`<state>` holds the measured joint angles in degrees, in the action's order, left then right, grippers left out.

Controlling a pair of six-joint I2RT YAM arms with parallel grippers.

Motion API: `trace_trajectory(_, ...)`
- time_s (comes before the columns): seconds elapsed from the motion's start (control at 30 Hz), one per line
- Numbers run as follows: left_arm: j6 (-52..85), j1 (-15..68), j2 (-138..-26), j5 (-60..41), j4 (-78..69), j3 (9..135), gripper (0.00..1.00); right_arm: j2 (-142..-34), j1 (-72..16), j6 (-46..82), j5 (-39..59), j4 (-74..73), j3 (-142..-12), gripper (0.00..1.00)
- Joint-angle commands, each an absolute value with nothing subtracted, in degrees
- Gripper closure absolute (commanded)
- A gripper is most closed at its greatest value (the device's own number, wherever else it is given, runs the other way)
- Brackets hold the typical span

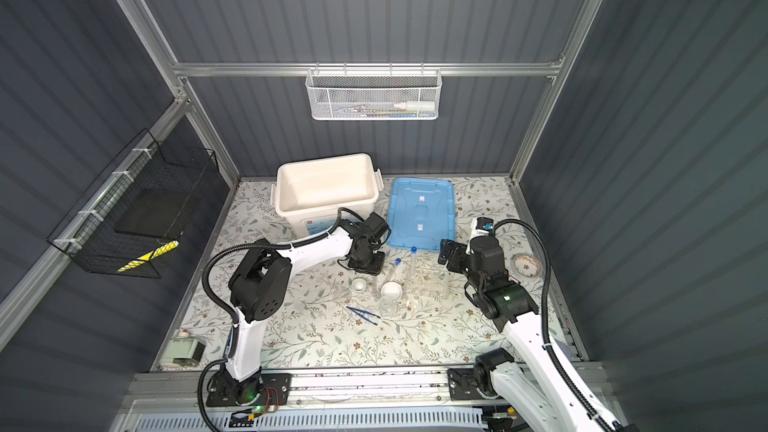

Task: Organize the chemistry lab equipment
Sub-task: 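Move the left gripper over a blue-capped test tube while the right arm shifts aside, then lower and close the left gripper on the blue-capped test tube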

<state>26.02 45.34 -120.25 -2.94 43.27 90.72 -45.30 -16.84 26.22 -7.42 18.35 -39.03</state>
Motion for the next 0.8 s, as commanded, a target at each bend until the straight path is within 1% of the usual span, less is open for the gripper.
trace_trajectory(0.0, 26.47, 45.52, -122.02, -3.6, 45.52, 92.52, 0.7, -44.65, -16.53, 26.61, -6.77, 19.65, -38.85, 0.07)
trace_trajectory(0.13, 26.47, 45.53, -123.02, -3.3, 45.7, 93.63, 0.76, -44.56, -16.17, 26.42, -6.86, 19.97, -38.68, 0.07)
trace_trajectory(0.37, 26.34, 45.36, -125.55, -1.63, 46.82, 97.13, 0.79, -45.5, -15.08, 25.81, -6.17, 19.83, -39.13, 0.07)
trace_trajectory(0.53, 26.41, 44.5, -127.52, -1.89, 47.11, 99.27, 0.86, -46.88, -14.2, 25.3, -5.33, 19.57, -39.64, 0.07)
trace_trajectory(0.77, 26.12, 42.1, -127.91, -1.32, 47.02, 99.39, 0.86, -47.76, -13.23, 24.87, -4.53, 19.22, -40.02, 0.07)
